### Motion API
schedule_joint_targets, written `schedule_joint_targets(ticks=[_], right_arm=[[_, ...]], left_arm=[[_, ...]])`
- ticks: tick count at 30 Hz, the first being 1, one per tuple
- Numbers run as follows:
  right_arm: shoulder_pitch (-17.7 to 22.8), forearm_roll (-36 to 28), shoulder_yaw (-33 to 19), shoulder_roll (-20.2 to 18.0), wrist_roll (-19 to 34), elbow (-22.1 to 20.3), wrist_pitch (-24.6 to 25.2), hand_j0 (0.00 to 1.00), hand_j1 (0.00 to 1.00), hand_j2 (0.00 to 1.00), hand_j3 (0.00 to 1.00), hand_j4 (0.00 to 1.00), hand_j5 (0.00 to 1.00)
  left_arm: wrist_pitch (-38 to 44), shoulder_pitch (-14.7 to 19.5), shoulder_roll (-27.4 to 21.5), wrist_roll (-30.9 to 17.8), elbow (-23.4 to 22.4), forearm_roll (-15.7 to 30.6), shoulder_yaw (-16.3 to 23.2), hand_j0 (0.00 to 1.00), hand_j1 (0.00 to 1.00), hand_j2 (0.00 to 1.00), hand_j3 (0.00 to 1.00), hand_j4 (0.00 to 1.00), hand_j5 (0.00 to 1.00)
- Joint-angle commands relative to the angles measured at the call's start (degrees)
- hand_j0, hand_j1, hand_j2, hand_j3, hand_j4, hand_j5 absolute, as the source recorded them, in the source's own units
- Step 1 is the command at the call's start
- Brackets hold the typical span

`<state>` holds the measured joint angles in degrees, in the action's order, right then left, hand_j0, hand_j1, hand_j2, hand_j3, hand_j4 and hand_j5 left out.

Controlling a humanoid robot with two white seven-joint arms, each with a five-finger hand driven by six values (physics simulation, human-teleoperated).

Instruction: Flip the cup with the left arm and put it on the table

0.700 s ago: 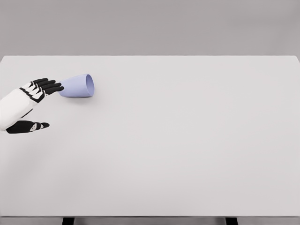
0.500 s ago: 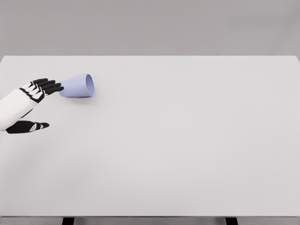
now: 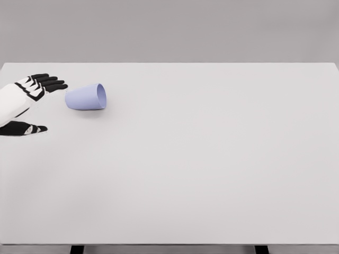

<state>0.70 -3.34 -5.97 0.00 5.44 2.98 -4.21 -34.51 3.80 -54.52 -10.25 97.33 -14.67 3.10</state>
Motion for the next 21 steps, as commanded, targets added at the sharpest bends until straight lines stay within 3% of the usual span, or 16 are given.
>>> schedule_joint_targets(ticks=[1, 2, 3, 4, 5, 8, 11, 14, 16, 21], right_arm=[[0.00, 0.00, -0.01, 0.00, 0.01, 0.01, 0.00, 1.00, 1.00, 1.00, 1.00, 1.00, 1.00], [0.00, 0.00, -0.01, 0.00, 0.01, 0.01, 0.00, 1.00, 1.00, 1.00, 1.00, 1.00, 1.00], [0.00, 0.08, -0.01, 0.00, 0.01, 0.01, 0.00, 1.00, 1.00, 1.00, 1.00, 1.00, 1.00], [0.00, 0.08, -0.01, 0.00, 0.01, 0.01, 0.00, 1.00, 1.00, 1.00, 1.00, 1.00, 1.00], [0.00, 0.00, -0.01, 0.00, 0.01, 0.01, 0.00, 1.00, 1.00, 1.00, 1.00, 1.00, 1.00], [0.00, 0.00, -0.01, 0.00, 0.01, 0.01, 0.00, 1.00, 1.00, 1.00, 1.00, 1.00, 1.00], [0.00, 0.00, -0.01, 0.00, 0.01, 0.01, 0.00, 1.00, 1.00, 1.00, 1.00, 1.00, 1.00], [0.00, 0.08, -0.01, 0.00, 0.01, 0.01, 0.00, 1.00, 1.00, 1.00, 1.00, 1.00, 1.00], [0.00, 0.00, -0.01, 0.00, 0.01, 0.01, 0.00, 1.00, 1.00, 1.00, 1.00, 1.00, 1.00], [0.00, 0.00, -0.01, 0.00, 0.01, 0.01, 0.00, 1.00, 1.00, 1.00, 1.00, 1.00, 1.00]], left_arm=[[6.79, 1.37, 0.28, -24.75, 0.31, 13.69, 0.06, 1.00, 1.00, 1.00, 1.00, 1.00, 1.00], [12.42, 4.01, 2.04, -24.75, 0.31, 14.32, 0.15, 1.00, 1.00, 1.00, 1.00, 1.00, 1.00], [23.77, 9.90, 7.13, -24.75, -0.04, 13.70, 0.32, 1.00, 1.00, 1.00, 1.00, 1.00, 1.00], [27.82, 11.31, 9.07, -24.75, -0.39, 11.25, 0.32, 1.00, 1.00, 1.00, 1.00, 1.00, 1.00], [28.71, 11.49, 9.34, -24.75, -0.74, 9.58, 0.85, 1.00, 1.00, 1.00, 1.00, 1.00, 1.00], [30.72, 16.85, 10.39, -24.75, -4.52, 8.43, 10.42, 1.00, 1.00, 1.00, 1.00, 1.00, 1.00], [42.94, 17.64, 12.77, -24.75, -4.61, 8.52, 12.89, 1.00, 1.00, 1.00, 1.00, 1.00, 1.00], [45.75, 19.92, 12.94, -24.75, -5.49, 7.55, 14.56, 1.00, 1.00, 1.00, 1.00, 1.00, 1.00], [52.43, 21.77, 15.14, -24.75, -6.10, 7.20, 15.53, 1.00, 1.00, 1.00, 1.00, 1.00, 1.00], [53.05, 25.38, 18.83, -24.75, -11.64, 1.22, 17.81, 1.00, 1.00, 1.00, 1.00, 1.00, 1.00]])
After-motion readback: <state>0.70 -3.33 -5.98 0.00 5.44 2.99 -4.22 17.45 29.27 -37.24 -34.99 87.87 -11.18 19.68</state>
